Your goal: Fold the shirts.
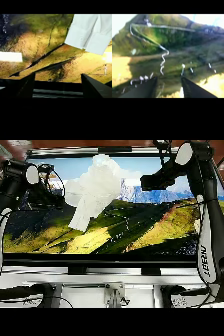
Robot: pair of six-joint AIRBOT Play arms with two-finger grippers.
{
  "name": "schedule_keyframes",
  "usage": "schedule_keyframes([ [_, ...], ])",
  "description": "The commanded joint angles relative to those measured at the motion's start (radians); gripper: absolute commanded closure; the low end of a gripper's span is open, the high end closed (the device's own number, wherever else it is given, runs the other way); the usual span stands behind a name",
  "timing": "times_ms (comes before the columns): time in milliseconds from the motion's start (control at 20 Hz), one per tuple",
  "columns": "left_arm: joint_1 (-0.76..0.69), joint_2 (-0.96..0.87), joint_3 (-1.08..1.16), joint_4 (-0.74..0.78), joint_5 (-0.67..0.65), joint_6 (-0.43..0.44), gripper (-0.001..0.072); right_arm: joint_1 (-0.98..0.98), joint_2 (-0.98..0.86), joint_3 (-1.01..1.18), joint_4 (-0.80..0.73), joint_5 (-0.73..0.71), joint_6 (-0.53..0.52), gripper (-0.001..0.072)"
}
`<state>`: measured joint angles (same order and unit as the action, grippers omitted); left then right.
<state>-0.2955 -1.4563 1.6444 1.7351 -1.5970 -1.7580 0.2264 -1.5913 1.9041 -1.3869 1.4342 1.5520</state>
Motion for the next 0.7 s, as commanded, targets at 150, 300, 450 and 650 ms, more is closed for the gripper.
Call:
schedule_keyframes([
  [150, 0.0, -0.035, 0.0, 0.0, 0.009, -0.002, -0.0013, 0.001, -0.144, 0.0, 0.08, -0.137, 0.043, 0.0094],
  [300, -0.004, -0.065, 0.0, -0.055, 0.079, -0.001, -0.0013, 0.001, -0.209, 0.0, 0.103, -0.137, 0.09, 0.0094],
  [450, -0.004, -0.114, 0.0, -0.135, 0.104, -0.001, -0.0013, 0.001, -0.245, 0.0, 0.106, -0.135, 0.088, 0.0094],
  [650, -0.002, -0.216, 0.0, -0.143, 0.147, -0.016, -0.0013, 0.001, -0.249, 0.0, 0.086, -0.125, 0.064, 0.0094],
])
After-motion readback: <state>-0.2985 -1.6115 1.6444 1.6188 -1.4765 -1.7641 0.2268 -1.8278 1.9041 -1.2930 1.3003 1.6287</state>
